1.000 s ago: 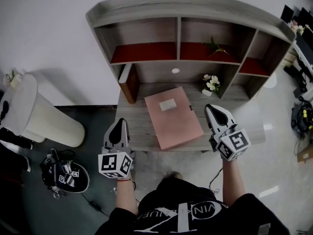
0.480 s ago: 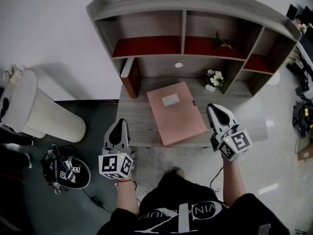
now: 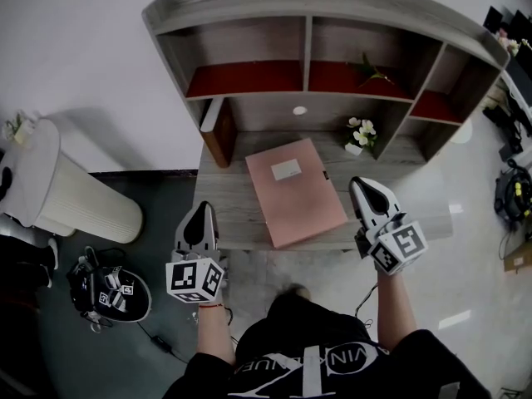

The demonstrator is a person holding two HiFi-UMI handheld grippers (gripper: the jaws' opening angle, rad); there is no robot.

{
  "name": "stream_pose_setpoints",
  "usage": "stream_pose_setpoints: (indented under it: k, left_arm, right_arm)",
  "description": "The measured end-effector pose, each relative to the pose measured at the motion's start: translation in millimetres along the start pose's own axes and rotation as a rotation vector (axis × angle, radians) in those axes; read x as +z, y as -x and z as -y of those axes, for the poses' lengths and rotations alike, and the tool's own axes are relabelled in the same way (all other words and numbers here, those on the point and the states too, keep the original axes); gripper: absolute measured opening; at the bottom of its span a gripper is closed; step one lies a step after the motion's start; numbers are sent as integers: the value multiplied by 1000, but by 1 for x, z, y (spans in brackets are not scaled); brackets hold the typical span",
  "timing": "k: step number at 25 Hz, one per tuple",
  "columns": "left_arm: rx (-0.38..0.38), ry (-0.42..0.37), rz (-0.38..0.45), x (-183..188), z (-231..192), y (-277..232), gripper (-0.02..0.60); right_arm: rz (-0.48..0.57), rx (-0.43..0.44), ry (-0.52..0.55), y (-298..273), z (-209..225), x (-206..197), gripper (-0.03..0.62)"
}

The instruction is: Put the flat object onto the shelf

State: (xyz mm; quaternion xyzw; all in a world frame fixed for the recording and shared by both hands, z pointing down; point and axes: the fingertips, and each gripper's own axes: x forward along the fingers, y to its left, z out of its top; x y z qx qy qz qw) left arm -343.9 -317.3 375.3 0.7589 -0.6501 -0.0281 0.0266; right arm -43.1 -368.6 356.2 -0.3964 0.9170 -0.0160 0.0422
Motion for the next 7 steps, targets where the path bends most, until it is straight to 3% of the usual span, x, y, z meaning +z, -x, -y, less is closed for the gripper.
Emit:
stream_pose_setpoints:
  k: [7]
  left_arm:
    - [-15,-14,0,4,10,1,6]
  right_arm:
    - [9,-1,7,5,1,4,9]
